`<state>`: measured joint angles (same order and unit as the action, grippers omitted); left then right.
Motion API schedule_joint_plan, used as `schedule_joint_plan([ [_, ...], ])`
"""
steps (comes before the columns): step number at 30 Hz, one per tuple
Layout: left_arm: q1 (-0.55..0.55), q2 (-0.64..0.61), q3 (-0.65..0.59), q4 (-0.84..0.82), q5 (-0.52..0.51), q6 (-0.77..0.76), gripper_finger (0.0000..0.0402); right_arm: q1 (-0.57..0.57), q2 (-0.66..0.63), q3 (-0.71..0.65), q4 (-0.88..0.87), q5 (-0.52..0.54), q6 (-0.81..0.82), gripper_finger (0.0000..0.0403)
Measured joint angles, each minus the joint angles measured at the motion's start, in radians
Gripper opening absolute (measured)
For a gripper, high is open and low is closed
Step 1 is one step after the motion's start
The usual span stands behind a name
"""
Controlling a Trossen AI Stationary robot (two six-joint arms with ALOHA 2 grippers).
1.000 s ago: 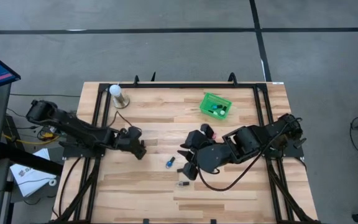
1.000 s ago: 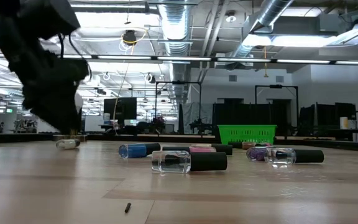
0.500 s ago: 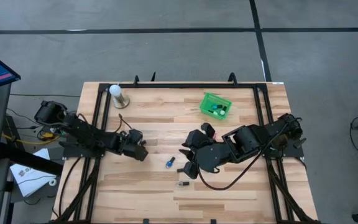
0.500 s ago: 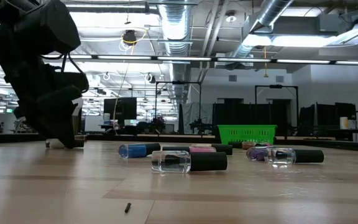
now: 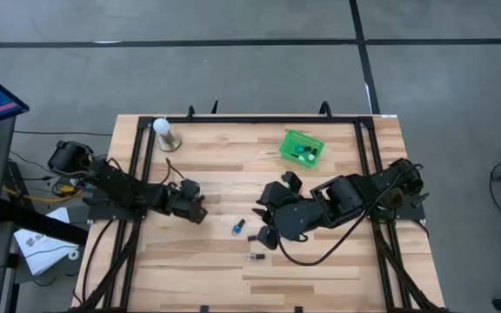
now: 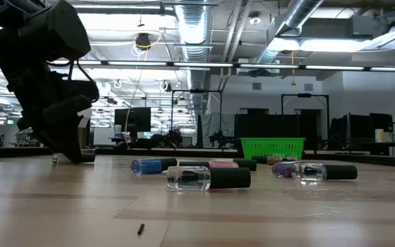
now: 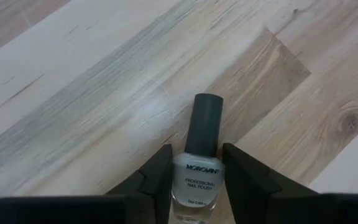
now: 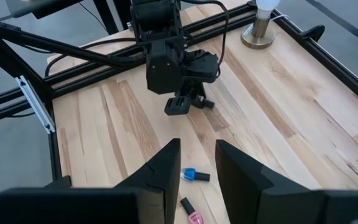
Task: Pick & Place Nail Polish
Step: Put the white nail polish into the green bin
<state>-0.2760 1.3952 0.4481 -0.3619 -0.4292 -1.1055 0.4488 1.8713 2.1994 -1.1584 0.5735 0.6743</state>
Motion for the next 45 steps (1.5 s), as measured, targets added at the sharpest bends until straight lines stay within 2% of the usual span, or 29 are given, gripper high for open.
schedule_joint_plan([
  [3,0.003,-0.056,-0.006,0.007,0.023,0.003,0.0107,0.000,0.000,0.000,-0.008,0.001,0.004,0.0093],
  [6,0.002,-0.137,-0.009,0.003,0.098,0.023,0.0107,-0.009,0.000,0.000,-0.011,0.002,0.004,0.0093],
  [13,-0.002,-0.336,-0.007,0.066,0.060,0.057,0.0107,-0.046,0.000,0.000,-0.008,0.004,0.007,0.0093],
  [20,-0.002,-0.519,-0.004,0.307,0.034,0.218,0.0107,-0.090,0.000,-0.030,0.106,0.011,-0.056,0.0096],
  [24,-0.002,-0.602,-0.003,0.451,0.027,0.345,0.0107,-0.118,0.000,-0.030,0.211,0.003,-0.145,0.0118],
  [34,-0.002,-0.669,-0.001,0.811,0.037,0.602,0.0107,-0.190,0.001,-0.030,0.497,-0.021,-0.329,0.0235],
  [41,-0.002,-0.661,-0.001,0.959,0.050,0.711,0.0107,-0.235,0.080,-0.028,0.695,-0.167,-0.385,0.0240],
  [45,-0.002,-0.657,0.000,0.978,0.088,0.717,0.0107,-0.246,0.117,-0.027,0.746,-0.193,-0.386,0.0238],
])
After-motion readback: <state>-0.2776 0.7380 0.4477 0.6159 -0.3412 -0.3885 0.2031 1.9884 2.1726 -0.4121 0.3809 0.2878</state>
